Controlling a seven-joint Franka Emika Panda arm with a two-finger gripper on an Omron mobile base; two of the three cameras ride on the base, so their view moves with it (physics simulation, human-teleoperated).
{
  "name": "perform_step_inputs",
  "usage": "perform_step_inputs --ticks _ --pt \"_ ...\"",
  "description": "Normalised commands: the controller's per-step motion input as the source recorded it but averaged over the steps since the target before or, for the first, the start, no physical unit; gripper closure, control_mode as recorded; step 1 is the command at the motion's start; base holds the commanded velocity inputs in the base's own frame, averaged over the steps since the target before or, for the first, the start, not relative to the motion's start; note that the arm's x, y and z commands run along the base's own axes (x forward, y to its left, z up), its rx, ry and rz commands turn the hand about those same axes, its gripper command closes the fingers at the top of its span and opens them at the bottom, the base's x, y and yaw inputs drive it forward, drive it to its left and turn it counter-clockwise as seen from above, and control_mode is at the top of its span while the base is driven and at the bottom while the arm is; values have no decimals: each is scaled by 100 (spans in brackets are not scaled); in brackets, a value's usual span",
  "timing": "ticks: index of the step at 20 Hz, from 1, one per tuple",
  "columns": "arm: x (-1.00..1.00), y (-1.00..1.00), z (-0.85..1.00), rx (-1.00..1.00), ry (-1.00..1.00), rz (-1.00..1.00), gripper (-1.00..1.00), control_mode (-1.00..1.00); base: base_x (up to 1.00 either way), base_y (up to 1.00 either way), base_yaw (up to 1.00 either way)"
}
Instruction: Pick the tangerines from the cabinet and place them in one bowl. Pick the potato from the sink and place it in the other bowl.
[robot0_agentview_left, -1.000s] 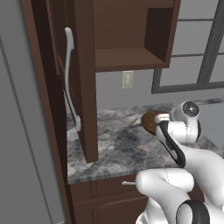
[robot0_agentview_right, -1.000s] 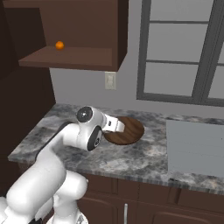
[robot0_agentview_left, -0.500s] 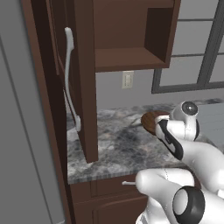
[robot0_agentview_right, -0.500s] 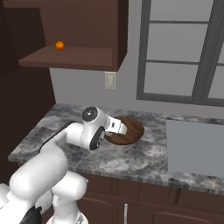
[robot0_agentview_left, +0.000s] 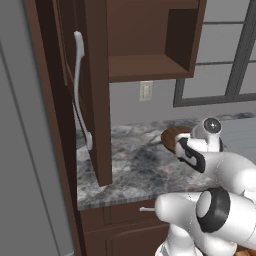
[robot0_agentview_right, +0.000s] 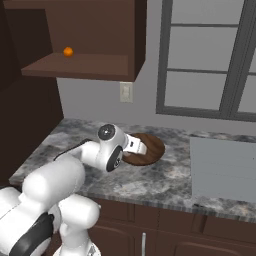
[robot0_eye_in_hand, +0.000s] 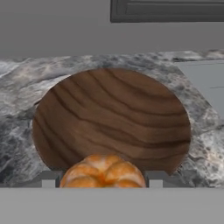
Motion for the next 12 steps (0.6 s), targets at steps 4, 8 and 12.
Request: perform_step_inputs --ticks 4,8,12 --pt "30 -12 -16 0 0 0 100 -100 0 0 0" --pt "24 -7 -10 0 0 0 100 -100 0 0 0" --pt "6 0 -2 0 1 0 -100 -100 0 0 0"
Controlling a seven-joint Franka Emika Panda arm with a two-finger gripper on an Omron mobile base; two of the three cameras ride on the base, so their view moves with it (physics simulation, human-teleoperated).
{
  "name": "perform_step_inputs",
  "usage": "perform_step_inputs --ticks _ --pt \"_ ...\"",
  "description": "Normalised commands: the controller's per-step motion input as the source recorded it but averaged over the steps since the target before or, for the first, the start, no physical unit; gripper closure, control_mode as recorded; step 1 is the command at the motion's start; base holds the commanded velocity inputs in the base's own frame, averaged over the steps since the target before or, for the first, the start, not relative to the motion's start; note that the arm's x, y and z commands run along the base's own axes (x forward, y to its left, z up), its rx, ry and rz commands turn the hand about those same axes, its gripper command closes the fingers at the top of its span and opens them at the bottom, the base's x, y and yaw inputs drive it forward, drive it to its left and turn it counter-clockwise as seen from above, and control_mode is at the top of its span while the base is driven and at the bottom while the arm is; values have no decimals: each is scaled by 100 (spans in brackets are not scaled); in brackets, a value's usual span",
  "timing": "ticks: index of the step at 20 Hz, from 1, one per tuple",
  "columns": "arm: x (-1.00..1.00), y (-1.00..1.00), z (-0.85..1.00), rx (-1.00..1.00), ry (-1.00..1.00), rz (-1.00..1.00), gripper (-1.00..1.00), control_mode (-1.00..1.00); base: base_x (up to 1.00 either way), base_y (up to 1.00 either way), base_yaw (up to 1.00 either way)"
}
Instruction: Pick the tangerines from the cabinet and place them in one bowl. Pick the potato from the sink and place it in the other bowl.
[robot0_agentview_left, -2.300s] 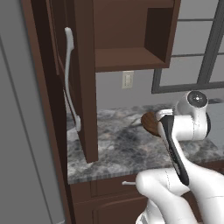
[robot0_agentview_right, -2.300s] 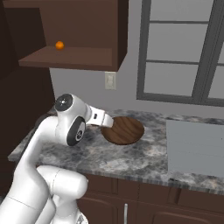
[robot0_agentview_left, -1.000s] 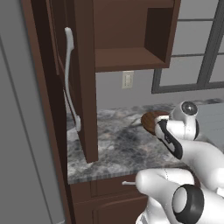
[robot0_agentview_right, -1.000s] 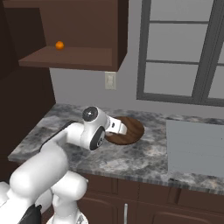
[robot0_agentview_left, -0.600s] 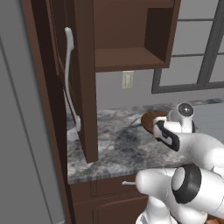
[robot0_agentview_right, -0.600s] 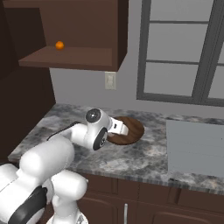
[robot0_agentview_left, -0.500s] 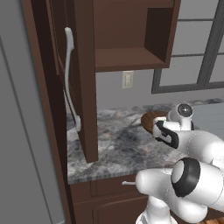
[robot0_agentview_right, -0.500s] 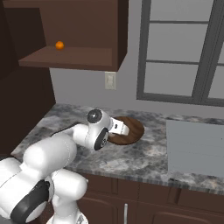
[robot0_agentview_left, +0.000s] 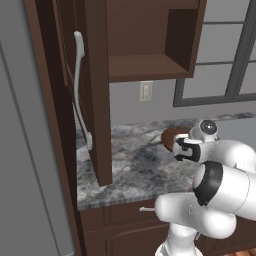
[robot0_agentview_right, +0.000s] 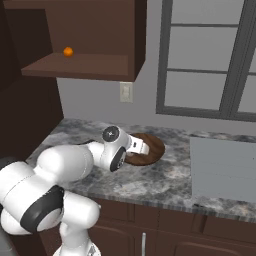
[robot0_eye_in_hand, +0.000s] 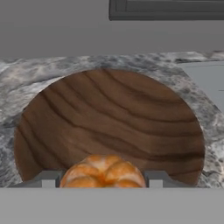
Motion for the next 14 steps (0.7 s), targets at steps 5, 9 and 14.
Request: perform_step_inputs --ticks 5,9,14 --pt "0 0 0 0 0 0 -100 -100 0 0 0" --pt "0 0 7 0 -1 0 -100 -100 0 0 0" --pt "-14 -5 48 0 -12 0 -100 -100 0 0 0"
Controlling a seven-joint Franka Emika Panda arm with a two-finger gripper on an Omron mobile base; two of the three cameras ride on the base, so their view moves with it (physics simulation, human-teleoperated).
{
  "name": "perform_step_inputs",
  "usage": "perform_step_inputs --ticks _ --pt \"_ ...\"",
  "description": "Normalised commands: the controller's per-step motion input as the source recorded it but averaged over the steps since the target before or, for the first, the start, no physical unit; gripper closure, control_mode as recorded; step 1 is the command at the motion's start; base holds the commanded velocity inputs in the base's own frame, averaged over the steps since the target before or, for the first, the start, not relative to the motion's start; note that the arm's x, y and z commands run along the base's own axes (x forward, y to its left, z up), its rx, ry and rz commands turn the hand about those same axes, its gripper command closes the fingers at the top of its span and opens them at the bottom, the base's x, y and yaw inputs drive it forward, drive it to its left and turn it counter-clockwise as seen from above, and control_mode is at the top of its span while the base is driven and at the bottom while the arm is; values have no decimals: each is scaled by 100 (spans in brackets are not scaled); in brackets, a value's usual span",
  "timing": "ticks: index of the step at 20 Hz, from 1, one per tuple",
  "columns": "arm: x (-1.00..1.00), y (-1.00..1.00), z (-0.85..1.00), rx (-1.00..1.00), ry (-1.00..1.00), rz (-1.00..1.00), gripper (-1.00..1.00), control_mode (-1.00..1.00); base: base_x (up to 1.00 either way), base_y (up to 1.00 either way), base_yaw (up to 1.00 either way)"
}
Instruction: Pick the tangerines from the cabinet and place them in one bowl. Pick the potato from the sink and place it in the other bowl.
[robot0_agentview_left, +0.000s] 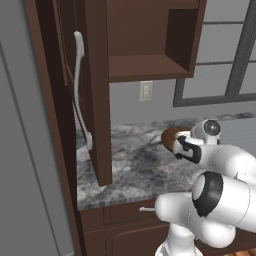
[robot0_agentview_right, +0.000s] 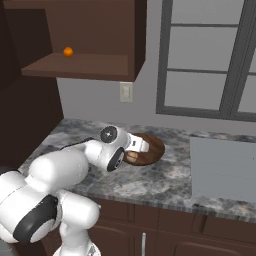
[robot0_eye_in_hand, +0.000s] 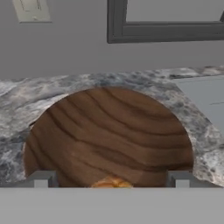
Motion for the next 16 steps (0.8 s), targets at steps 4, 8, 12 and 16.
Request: perform_step_inputs --ticks 4,8,12,16 --pt "-51 0 63 0 -16 0 -100 -100 0 0 0" --pt "-60 0 67 0 -17 0 -100 -100 0 0 0" --pt "-64 9 63 0 -15 0 -100 -100 0 0 0" --pt "-58 34 67 0 -15 0 -100 -100 0 0 0"
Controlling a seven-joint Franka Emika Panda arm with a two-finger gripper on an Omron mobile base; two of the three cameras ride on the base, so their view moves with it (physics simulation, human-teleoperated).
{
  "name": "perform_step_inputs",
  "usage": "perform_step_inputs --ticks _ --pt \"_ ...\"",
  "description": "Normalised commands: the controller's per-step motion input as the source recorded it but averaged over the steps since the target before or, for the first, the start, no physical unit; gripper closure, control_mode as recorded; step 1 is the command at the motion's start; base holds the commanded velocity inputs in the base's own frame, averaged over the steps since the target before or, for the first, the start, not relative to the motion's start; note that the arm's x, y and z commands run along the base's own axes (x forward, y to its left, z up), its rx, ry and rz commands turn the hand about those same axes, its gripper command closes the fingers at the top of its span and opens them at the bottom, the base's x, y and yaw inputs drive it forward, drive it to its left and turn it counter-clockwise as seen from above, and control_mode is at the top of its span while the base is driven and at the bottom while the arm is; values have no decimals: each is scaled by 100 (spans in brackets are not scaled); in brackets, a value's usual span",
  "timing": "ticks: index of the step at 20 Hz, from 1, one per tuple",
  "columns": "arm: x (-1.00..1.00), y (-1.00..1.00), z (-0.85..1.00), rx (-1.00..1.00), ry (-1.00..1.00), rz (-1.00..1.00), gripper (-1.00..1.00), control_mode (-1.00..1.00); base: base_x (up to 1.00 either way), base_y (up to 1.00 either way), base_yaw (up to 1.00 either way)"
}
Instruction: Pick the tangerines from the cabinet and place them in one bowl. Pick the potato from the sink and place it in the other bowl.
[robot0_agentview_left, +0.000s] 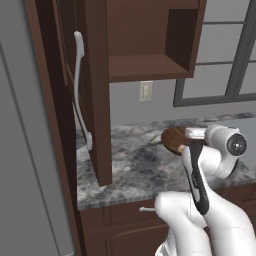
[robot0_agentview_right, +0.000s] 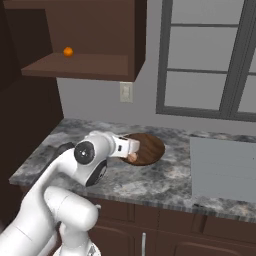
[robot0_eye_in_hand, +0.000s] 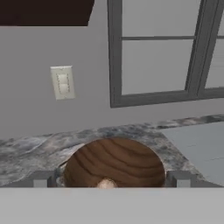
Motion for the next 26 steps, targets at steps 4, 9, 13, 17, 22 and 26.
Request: perform_step_inputs --ticks 4,9,13,17,22,26 --pt "-61 40 76 0 -12 0 -100 -100 0 0 0" --pt "-60 35 79 0 -7 1 -100 -100 0 0 0" --pt "-61 32 87 0 -1 1 -100 -100 0 0 0" --pt "-51 36 81 -2 0 2 -100 -100 0 0 0" --pt "-40 45 74 -3 0 8 -100 -100 0 0 0" --pt "-29 54 65 -2 5 15 -100 -100 0 0 0"
